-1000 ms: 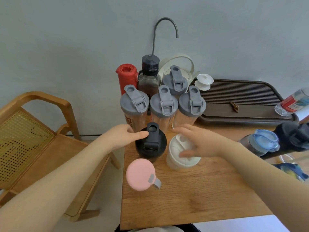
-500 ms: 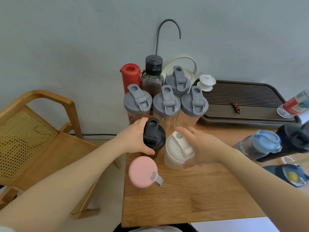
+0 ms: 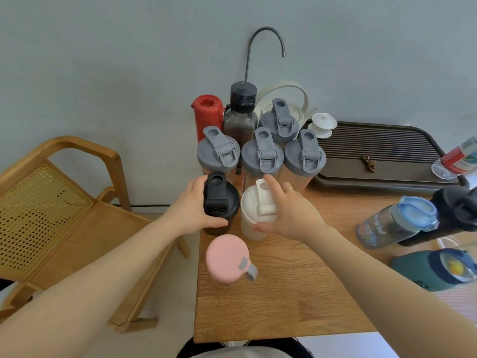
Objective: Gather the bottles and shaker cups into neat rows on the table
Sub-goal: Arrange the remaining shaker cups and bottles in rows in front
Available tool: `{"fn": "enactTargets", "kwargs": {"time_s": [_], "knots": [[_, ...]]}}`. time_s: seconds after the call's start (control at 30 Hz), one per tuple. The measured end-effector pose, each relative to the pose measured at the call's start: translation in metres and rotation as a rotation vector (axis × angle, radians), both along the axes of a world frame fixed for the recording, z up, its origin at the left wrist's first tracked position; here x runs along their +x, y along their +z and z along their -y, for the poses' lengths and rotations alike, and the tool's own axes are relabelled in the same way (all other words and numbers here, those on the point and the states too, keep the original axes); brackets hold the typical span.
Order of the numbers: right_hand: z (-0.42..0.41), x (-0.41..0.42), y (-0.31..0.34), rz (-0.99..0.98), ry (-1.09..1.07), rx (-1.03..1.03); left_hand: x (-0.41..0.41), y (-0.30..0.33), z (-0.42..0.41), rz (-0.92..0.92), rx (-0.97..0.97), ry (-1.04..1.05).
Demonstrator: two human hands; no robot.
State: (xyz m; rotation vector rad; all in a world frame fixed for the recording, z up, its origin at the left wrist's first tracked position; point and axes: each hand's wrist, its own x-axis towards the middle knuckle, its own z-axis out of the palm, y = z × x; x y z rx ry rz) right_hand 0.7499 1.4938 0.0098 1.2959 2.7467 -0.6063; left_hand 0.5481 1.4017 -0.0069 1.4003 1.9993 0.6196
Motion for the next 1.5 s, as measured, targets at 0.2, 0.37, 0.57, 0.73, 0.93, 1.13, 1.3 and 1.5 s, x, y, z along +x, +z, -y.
{"fn": "enactTargets", "kwargs": {"time_s": [0.2, 0.37, 0.57, 0.73, 0.93, 1.13, 1.3, 1.5], "knots": [[0.006, 0.001, -0.002, -0.053, -0.059, 0.023, 0.0, 0.001, 0.003, 0.021, -0.047, -0.002], [0.013, 0.012, -0.001, -0.089, -0.061, 0.124, 0.011, 0.014, 0.007, -0.108, 0.076, 0.124], [0.013, 0.055, 0.024, -0.289, -0.037, 0.234, 0.053, 0.056, -0.009, -0.152, 0.564, 0.012], [-0.002, 0.125, 0.055, -0.401, -0.077, 0.494, 0.14, 0.083, -0.055, -0.022, 0.531, -0.404], [-0.029, 0.246, 0.059, -0.462, -0.5, 0.574, 0.243, 0.072, -0.107, 0.0, 0.36, -0.577], [-0.081, 0.318, 0.05, -0.216, -0.636, 0.174, 0.312, 0.049, -0.147, -0.082, 0.168, -0.438], [-0.104, 0.35, 0.062, -0.342, -0.531, 0.553, 0.355, 0.046, -0.164, -0.136, 0.225, -0.436], [-0.118, 0.435, 0.055, -0.578, -0.638, 0.306, 0.409, 0.056, -0.196, -0.149, 0.264, -0.396]]}}
